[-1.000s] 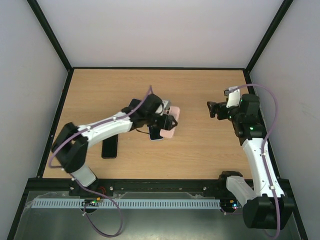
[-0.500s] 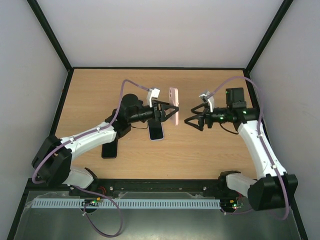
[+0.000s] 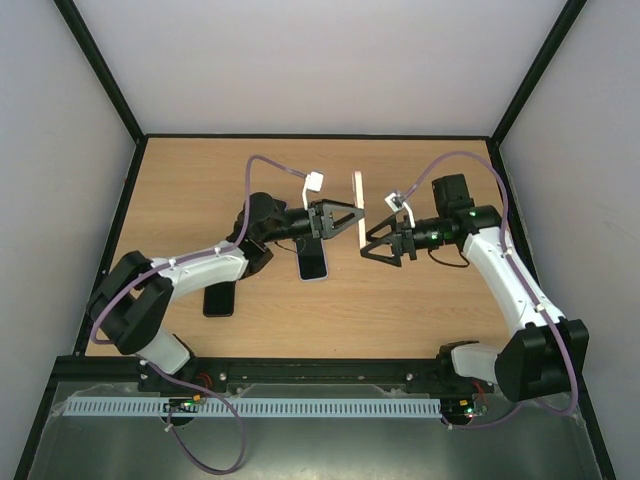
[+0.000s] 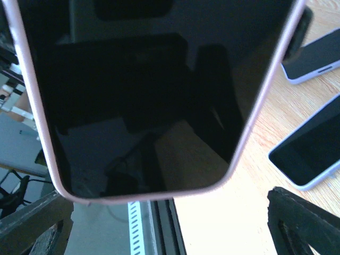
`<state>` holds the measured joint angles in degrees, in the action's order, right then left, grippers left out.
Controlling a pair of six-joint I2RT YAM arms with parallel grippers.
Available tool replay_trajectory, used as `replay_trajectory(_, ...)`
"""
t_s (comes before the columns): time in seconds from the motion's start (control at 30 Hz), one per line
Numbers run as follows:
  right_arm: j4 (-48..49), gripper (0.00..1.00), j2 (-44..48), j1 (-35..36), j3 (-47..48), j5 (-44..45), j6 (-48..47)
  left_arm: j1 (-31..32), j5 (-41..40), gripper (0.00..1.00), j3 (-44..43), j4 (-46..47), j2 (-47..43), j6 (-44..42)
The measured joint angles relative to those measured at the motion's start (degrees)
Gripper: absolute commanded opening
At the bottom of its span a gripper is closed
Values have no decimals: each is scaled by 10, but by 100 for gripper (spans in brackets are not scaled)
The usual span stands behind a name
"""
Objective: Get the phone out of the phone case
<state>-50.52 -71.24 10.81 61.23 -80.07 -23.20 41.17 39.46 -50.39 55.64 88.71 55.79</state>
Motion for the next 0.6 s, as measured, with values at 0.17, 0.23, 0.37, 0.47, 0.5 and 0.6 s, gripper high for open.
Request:
replay_trajectory(0.17,45,97,3,4,0,-16,45,1,9,22,5,56,14,43)
replay_trajectory(0.23,78,97,11,5,-6,-19,74,1,10,22,5,68,18,53)
replay_trajectory(0.37,167,98,39,7,-37,-24,158,7,11,21,5,81,30,65)
replay_trajectory(0.47,221,97,59,8,-60,-25,213,10,11,21,5,83,41,69)
replay_trajectory(0.5,232,98,65,8,-66,-23,226,10,11,21,5,84,43,71)
replay_trajectory(0.6,247,99,71,9,-71,-23,252,11,11,21,5,90,44,74)
